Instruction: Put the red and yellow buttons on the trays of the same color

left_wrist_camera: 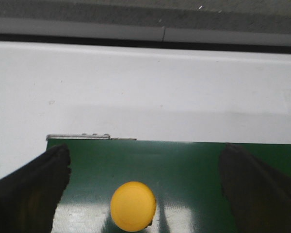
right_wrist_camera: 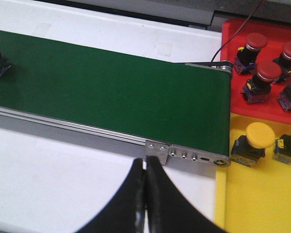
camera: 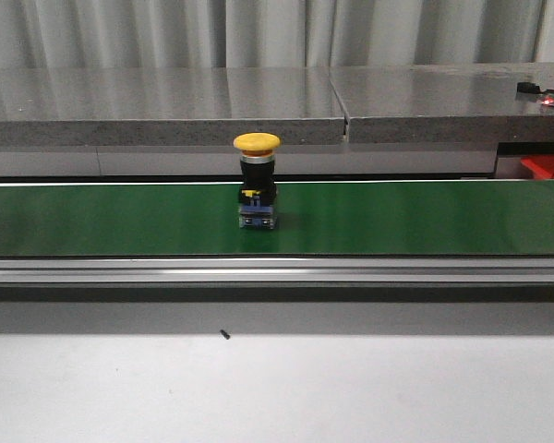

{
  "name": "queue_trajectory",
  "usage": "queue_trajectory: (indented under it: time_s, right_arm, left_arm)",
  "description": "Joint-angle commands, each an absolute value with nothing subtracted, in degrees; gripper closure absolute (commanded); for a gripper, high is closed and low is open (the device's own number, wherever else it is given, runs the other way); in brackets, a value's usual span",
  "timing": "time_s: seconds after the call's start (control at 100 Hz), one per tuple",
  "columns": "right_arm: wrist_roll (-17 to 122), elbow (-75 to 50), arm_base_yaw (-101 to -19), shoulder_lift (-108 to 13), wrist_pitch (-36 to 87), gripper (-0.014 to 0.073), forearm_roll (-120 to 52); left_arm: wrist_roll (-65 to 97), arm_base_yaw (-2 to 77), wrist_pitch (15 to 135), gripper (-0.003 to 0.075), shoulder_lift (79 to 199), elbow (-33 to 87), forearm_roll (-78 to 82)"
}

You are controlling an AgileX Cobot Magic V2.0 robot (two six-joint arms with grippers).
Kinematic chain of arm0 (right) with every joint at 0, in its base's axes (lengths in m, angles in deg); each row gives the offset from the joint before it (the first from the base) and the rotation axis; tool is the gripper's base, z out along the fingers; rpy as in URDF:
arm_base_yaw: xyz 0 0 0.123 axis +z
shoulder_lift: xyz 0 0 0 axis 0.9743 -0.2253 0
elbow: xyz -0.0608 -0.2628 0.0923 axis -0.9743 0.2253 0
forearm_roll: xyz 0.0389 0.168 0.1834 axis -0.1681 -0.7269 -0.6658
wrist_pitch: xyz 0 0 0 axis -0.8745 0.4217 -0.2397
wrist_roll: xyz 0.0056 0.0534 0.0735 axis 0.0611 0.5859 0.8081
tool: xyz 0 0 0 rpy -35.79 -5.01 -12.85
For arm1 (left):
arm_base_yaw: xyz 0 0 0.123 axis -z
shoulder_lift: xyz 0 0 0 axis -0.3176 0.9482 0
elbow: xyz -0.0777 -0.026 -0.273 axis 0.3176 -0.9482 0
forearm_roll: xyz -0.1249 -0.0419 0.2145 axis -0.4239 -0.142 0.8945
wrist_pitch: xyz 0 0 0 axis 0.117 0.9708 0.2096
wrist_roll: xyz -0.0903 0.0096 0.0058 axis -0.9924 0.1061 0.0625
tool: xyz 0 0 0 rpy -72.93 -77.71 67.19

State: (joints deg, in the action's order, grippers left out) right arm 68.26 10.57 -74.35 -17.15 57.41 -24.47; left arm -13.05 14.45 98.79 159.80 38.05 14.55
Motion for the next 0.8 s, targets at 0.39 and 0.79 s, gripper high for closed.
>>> queue_trajectory:
  time_s: [0.39,0.79]
  right_arm:
    - [68.1,9.1,-74.6,-17.4,53.7,0.0663,-24.4]
    - [68.1,9.1,-74.6,-17.4,53.7,0.0663,-24.4]
  left_arm:
    - [-10.8,22.9,87.7,0.0113,138.7,25.0,13.4]
    - [-10.8,23.2,85.3,0.0140,113.6,3.6,12.8]
